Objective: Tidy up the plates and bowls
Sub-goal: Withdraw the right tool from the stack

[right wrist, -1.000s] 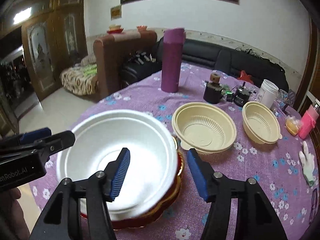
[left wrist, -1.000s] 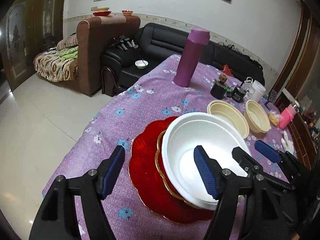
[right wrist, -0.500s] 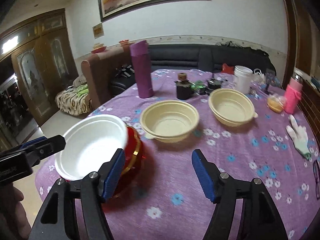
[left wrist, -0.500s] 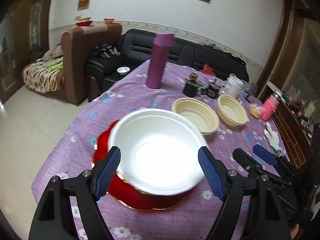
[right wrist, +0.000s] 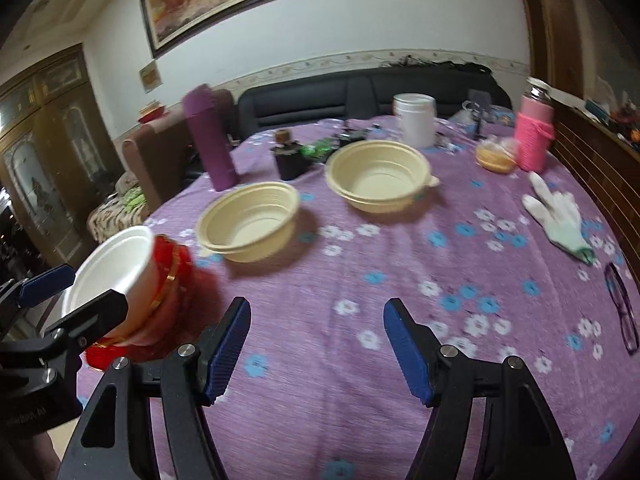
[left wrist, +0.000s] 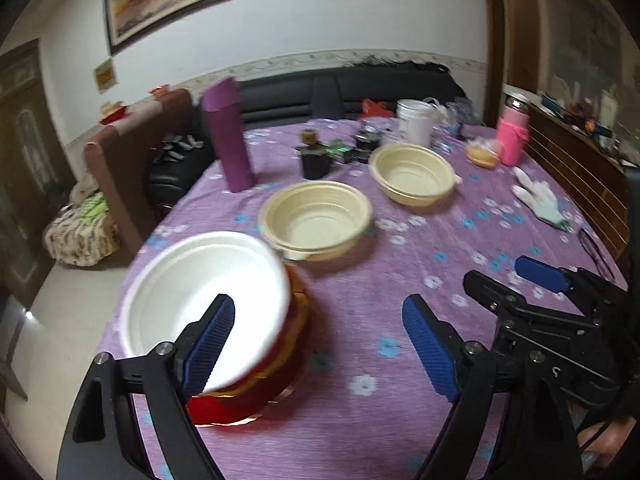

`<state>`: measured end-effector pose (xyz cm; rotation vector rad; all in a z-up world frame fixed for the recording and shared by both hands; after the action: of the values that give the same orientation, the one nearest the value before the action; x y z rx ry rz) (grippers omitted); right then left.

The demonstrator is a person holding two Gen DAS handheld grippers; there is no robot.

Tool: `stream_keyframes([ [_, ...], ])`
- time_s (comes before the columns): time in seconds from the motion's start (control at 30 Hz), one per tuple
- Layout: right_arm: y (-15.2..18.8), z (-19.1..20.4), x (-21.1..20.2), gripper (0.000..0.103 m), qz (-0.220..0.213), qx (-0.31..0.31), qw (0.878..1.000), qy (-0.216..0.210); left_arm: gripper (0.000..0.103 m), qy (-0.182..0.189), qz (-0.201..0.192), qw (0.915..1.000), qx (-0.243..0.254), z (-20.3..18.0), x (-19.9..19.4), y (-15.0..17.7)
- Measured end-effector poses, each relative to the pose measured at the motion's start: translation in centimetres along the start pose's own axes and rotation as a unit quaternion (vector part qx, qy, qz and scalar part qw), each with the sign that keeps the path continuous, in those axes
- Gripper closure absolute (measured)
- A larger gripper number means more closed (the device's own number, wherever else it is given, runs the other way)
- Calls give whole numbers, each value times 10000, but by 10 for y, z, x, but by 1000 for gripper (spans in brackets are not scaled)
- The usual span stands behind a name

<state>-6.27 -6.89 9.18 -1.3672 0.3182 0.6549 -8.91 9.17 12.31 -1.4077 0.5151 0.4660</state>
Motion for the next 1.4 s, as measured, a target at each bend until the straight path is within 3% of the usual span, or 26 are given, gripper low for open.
stream_keyframes([
  [0.33, 23, -54, 5, 29, 326, 603, 9974, 218, 18, 344, 157, 9990, 234, -34, 11, 4],
  [0.5, 17, -73, -15, 29, 293, 363, 9976, 508, 18, 502, 203, 9984, 178, -40, 17, 3],
  [0.63, 9, -94, -34, 27, 162, 294, 9959, 843, 18, 420, 157, 9988, 182, -45, 15, 2],
  [0.7, 10, -100, -38, 27, 156, 560, 9957, 716, 18, 306, 122, 9993, 174, -46, 13, 2],
  [0.8, 17, -91, -30, 27, 248, 785, 9960, 335, 18, -2, 40, 9998, 217, -40, 11, 2],
  [1.03, 17, -40, 0, 27, 474, 405, 9981, -12, 18, -456, -87, 9988, 167, -15, 10, 2],
  [1.4, 9, -17, 15, 26, 570, 195, 9982, -10, 18, -156, 135, 9998, 41, -5, 23, 5],
])
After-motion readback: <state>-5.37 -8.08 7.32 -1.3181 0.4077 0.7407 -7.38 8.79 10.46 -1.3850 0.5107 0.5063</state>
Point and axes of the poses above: each gripper's, at about its wrist camera, not at the fingertips, and x roughly the way its jaws point, z to its left, y to its underside, the point moved 1 cm from there along x, roughly the way its jaws point, and after that the axes turned 6 degrees about -z, right-handed, at the moved point
